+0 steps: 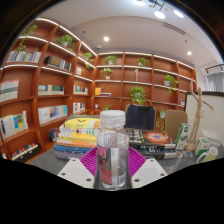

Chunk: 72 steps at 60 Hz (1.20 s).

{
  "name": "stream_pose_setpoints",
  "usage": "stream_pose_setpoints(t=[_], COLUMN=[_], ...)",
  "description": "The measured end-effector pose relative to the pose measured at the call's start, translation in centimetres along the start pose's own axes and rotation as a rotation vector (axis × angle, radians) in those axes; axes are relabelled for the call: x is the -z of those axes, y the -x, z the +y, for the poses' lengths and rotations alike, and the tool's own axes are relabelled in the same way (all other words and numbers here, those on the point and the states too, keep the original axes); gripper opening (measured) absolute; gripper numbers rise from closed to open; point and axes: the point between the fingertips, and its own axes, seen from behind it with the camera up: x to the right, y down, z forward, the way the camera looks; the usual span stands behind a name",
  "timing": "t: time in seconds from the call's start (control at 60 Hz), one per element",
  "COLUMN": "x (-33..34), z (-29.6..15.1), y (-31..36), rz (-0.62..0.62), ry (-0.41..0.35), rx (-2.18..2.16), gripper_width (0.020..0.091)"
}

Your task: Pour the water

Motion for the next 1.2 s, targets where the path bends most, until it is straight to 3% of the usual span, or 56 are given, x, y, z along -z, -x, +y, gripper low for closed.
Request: stream_pose_setpoints(t=[0.05,0.35,0.55,0.733,1.2], x=[0.0,1.9,4.2,6.4,8.2], z=[-0.1,-0.5,-3.7,-5.7,-7.2], y=[0.1,-2.1,-6.5,-14.0,-28.6], rz=[-0.002,-0.010,-0.081,-0.062,-0.107], ry=[-0.005,-0.019,-0.130,-0.229,-0.499], rx=[0.001,-0.192,-0.610,-1.034,-1.809], gripper_width=[0.0354,0.0351,0.0351,0.0351,0.0358])
